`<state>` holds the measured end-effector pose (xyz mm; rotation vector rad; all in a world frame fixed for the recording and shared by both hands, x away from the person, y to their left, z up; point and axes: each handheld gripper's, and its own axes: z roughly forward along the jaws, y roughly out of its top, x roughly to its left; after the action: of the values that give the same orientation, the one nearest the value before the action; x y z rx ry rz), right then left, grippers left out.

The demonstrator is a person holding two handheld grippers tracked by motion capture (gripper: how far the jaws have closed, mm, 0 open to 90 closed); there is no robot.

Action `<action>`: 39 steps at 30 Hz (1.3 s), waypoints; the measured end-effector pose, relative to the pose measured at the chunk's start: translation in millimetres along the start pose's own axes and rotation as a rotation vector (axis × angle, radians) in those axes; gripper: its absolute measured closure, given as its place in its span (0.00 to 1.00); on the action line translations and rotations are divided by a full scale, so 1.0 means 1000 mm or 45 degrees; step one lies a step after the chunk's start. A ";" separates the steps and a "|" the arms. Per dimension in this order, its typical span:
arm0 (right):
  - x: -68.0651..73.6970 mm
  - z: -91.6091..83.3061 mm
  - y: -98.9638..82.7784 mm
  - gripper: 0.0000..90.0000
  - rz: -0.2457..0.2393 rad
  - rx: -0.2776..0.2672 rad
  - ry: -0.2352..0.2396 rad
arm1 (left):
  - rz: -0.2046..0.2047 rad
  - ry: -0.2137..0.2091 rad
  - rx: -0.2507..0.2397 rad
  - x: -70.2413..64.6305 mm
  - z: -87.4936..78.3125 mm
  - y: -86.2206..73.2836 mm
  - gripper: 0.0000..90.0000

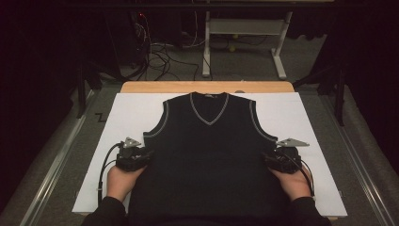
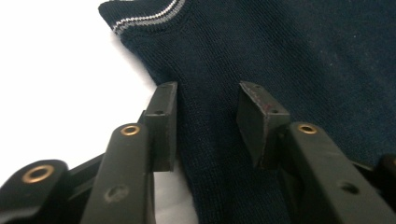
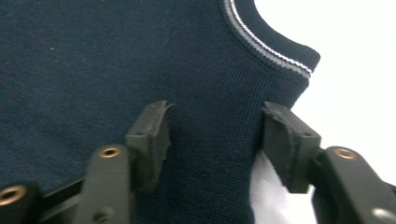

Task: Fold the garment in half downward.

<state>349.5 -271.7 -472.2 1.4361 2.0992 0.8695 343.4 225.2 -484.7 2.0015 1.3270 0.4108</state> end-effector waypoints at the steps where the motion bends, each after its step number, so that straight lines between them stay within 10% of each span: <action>1: 0.000 0.000 0.000 0.54 0.000 0.000 0.000 | -0.007 -0.005 -0.002 0.001 0.000 0.000 0.62; 14: 0.004 0.000 0.000 0.91 -0.063 -0.014 0.090 | -0.056 -0.047 -0.016 0.004 0.000 -0.001 0.87; 39: 0.000 -0.031 -0.011 0.94 -0.092 -0.222 0.092 | -0.029 -0.100 -0.159 0.008 -0.036 -0.010 0.89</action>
<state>322.0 -282.5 -458.3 1.2499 2.0567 1.0613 318.1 248.4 -466.8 1.8789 1.2438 0.3910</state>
